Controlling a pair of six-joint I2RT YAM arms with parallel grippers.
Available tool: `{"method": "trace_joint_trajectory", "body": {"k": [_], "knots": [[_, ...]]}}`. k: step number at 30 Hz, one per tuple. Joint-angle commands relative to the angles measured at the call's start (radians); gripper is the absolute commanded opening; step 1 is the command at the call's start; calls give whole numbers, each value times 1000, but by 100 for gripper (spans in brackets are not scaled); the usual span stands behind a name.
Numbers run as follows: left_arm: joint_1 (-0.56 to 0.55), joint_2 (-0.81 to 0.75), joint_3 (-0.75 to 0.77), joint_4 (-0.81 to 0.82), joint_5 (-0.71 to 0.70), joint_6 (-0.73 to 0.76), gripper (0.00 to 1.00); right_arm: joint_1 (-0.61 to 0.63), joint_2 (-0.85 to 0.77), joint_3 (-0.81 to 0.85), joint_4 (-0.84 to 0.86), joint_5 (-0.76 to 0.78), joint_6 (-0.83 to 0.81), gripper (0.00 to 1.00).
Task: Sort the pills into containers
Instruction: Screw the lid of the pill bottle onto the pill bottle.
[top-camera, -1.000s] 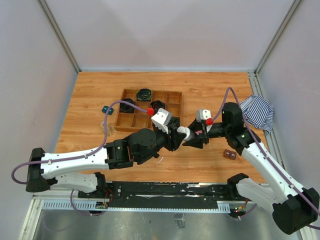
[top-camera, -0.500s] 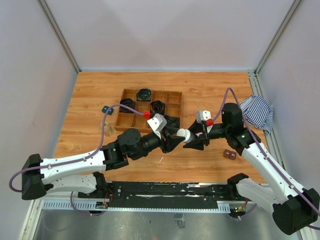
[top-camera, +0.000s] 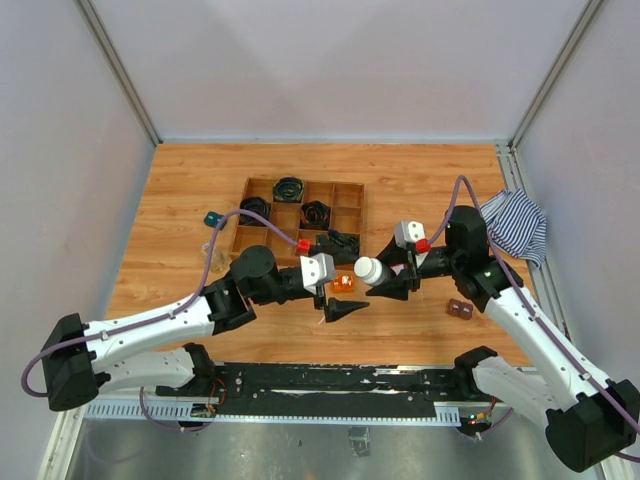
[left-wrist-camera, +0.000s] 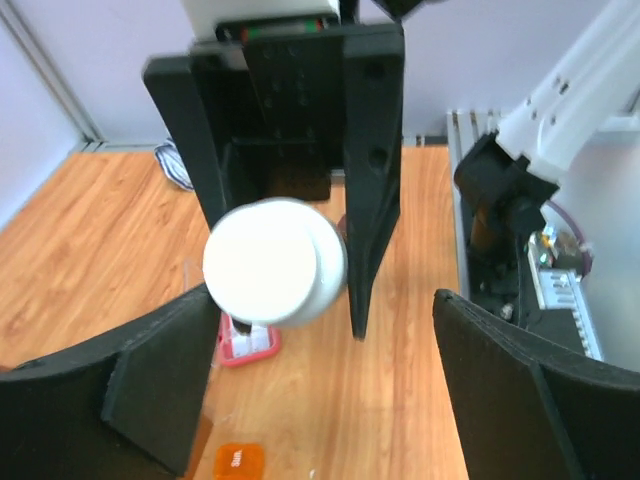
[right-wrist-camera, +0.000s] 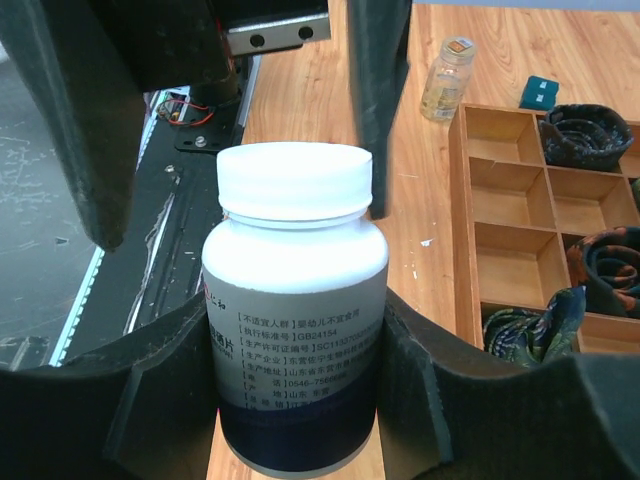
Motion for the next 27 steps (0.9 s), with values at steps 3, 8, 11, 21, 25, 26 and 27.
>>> {"method": "trace_joint_trajectory", "body": {"k": [3,8,11,21,25,26,27], "knots": [[30,-89,-112,163,66,-77,99,-9,-17,12,62,-6,7,1],[31,-173,-147,203,-41,-304,99,-9,-16,11,62,-6,6,1],[30,-217,-232,393,-46,-559,99,-9,-14,14,57,-2,1,0],[-294,-225,-172,194,-860,-604,94,-17,-6,15,50,5,-3,1],[-351,-111,-44,89,-1021,-586,94,-18,-3,15,50,8,-3,1],[-361,-86,-23,77,-1053,-580,93,-18,-2,15,51,9,-2,1],[-370,-63,-8,75,-1081,-566,93,-18,-3,15,51,8,-1,1]]}}
